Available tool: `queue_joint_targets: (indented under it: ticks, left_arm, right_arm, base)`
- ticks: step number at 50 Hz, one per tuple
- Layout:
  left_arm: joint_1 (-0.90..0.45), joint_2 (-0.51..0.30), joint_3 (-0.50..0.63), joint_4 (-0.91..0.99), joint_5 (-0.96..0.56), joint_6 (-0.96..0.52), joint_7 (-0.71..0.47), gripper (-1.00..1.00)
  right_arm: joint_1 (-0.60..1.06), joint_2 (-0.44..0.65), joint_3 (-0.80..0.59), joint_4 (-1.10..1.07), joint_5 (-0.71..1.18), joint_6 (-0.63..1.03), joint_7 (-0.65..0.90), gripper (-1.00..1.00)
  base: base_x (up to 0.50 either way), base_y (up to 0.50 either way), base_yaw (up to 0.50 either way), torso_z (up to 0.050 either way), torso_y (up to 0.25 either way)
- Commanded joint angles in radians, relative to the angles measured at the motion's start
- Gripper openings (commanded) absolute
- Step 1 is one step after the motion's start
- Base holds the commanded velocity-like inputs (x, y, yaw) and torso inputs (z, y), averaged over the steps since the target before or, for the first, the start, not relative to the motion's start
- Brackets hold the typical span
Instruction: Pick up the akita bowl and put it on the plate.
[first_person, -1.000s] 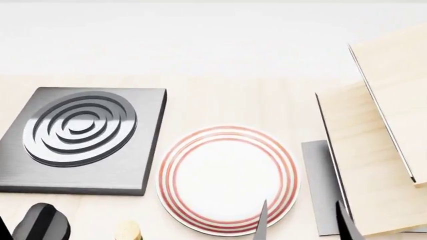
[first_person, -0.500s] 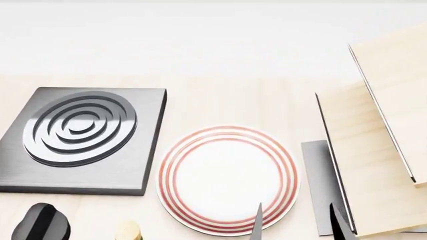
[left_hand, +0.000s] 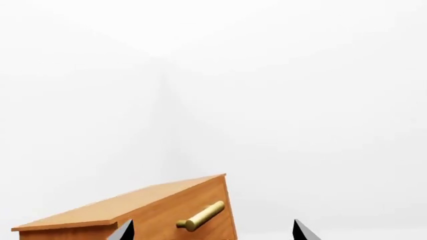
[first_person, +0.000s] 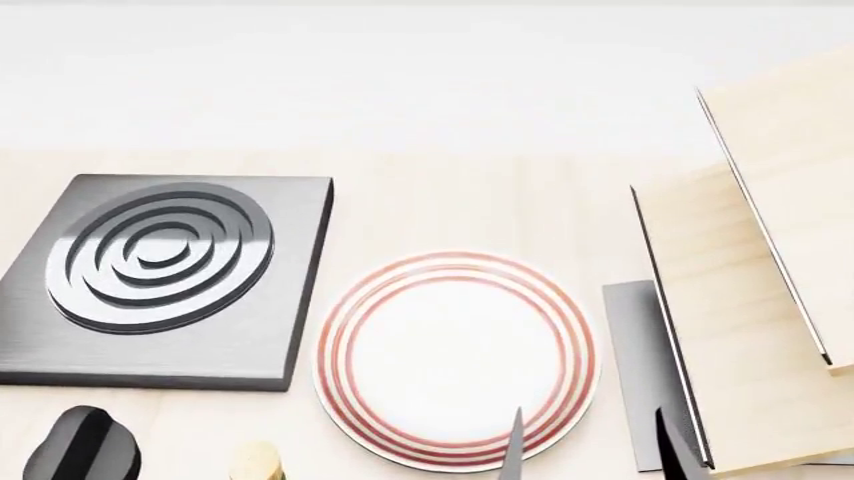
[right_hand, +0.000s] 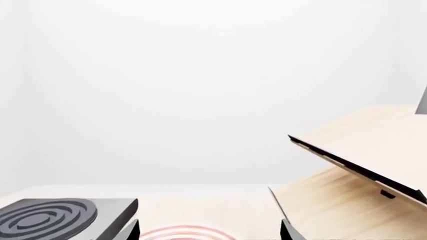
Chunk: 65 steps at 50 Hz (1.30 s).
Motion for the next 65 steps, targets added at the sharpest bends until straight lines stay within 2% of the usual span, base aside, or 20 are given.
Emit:
queue_joint_targets:
  ticks: [1,12,17,34,43,46,50,54,55,60,65]
  left_arm:
    - [-0.033,-0.074,-0.105,0.03,-0.078,-0.139,0.006,1.0]
    - [-0.045,-0.107,-0.132,0.013,-0.101,-0.188,0.013,1.0]
    - [-0.066,-0.125,-0.175,-0.008,-0.185,-0.233,0.05,1.0]
    - [-0.063,-0.193,-0.19,-0.038,-0.253,-0.323,0.103,1.0]
    - [-0.014,-0.172,-0.32,0.015,-0.446,-0.365,0.196,1.0]
    - [0.024,-0.186,-0.309,0.032,-0.426,-0.363,0.217,1.0]
    - [0.038,-0.203,-0.316,0.041,-0.494,-0.405,0.24,1.0]
    - [0.072,-0.23,-0.306,0.069,-0.491,-0.421,0.257,1.0]
    - [0.086,-0.226,-0.337,0.082,-0.532,-0.414,0.289,1.0]
    - [0.064,-0.25,-0.409,0.067,-0.724,-0.503,0.266,1.0]
    - [0.073,-0.253,-0.433,0.047,-0.806,-0.513,0.296,1.0]
  right_arm:
    - [0.006,-0.001,-0.009,0.013,0.0,-0.002,0.001,1.0]
    - [0.007,0.001,-0.013,0.022,0.003,-0.008,0.001,1.0]
    - [0.014,-0.001,-0.02,0.038,0.002,-0.013,-0.004,1.0]
    - [0.024,-0.002,-0.029,0.062,0.005,-0.019,-0.004,1.0]
    - [0.023,0.002,-0.033,0.059,0.015,-0.017,-0.006,1.0]
    - [0.027,0.0,-0.036,0.071,0.014,-0.022,-0.008,1.0]
    - [0.028,0.001,-0.037,0.068,0.015,-0.018,-0.005,1.0]
    - [0.027,0.002,-0.038,0.073,0.018,-0.023,-0.006,1.0]
    - [0.028,0.002,-0.037,0.076,0.019,-0.024,-0.006,1.0]
    - [0.029,0.003,-0.038,0.081,0.024,-0.025,-0.007,1.0]
    - [0.028,0.004,-0.04,0.082,0.024,-0.027,-0.007,1.0]
  base:
    - [0.0,0.0,0.0,0.0,0.0]
    - [0.0,0.0,0.0,0.0,0.0]
    - [0.0,0.0,0.0,0.0,0.0]
    - [0.0,0.0,0.0,0.0,0.0]
    - [0.0,0.0,0.0,0.0,0.0]
    - [0.0,0.0,0.0,0.0,0.0]
    - [0.0,0.0,0.0,0.0,0.0]
    - [0.0,0.0,0.0,0.0,0.0]
    - [0.0,0.0,0.0,0.0,0.0]
    - [0.0,0.0,0.0,0.0,0.0]
    - [0.0,0.0,0.0,0.0,0.0]
